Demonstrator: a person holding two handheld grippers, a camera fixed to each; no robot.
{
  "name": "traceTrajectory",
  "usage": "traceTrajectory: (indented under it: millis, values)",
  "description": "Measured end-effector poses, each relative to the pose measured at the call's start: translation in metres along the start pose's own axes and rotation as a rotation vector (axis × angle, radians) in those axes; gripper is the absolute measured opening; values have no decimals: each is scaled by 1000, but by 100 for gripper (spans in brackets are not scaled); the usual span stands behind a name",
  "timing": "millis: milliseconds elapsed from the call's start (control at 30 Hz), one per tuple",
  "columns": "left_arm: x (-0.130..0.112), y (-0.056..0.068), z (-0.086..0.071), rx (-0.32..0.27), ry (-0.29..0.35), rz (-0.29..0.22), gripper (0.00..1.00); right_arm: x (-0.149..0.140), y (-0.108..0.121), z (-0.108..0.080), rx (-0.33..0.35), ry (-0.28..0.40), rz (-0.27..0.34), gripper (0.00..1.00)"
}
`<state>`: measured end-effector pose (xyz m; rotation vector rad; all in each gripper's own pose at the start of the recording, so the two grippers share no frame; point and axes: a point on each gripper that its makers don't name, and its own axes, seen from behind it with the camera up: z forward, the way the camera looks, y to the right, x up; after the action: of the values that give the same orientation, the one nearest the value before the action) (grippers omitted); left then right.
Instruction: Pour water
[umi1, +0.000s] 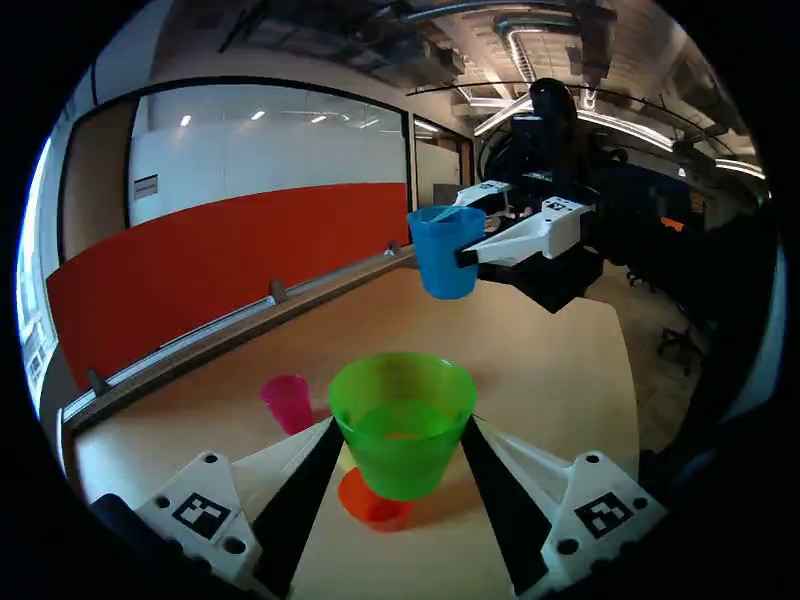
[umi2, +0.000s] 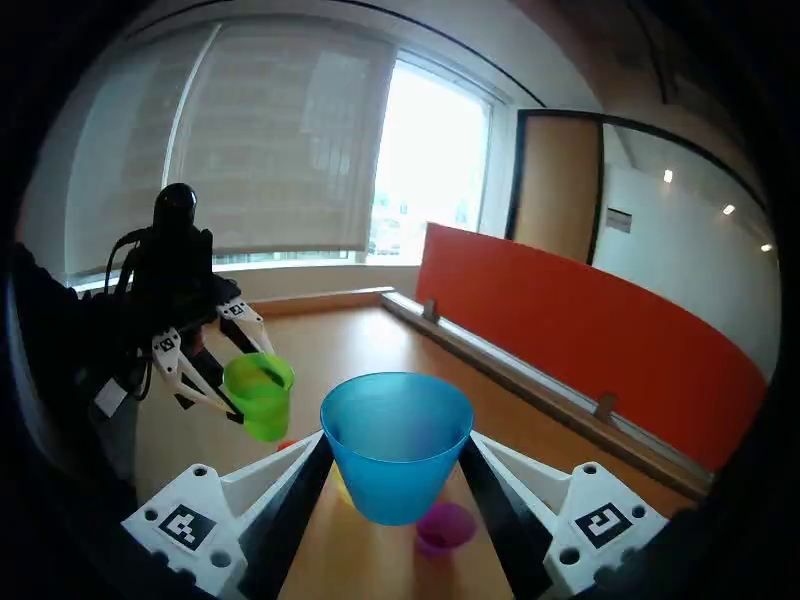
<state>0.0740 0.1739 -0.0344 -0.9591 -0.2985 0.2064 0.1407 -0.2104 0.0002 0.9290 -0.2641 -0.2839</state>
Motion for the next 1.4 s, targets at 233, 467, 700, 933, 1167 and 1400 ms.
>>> traceTrajectory:
  millis: [233, 467, 700, 933, 1167, 1400]
  values:
    - [-7, -4, -5, 9, -17, -1, 83, -8, -1, -3, 5, -13, 6, 89]
    - [-9, -5, -8, 22, -10, -5, 83, -11, -1, -5, 5, -16, 2, 89]
    - [-18, -8, -15, 38, -25, -13, 83, -26, -3, -10, 12, -44, 1, 89]
    - [-34, -10, -25, 56, -59, -11, 83, -50, -5, -16, 12, -90, -10, 89]
    - [-43, -13, -35, 74, -72, -24, 83, -66, -5, -21, 8, -108, -7, 89]
    - [-57, -13, -40, 82, -98, -33, 83, -77, -2, -27, 1, -121, 3, 89]
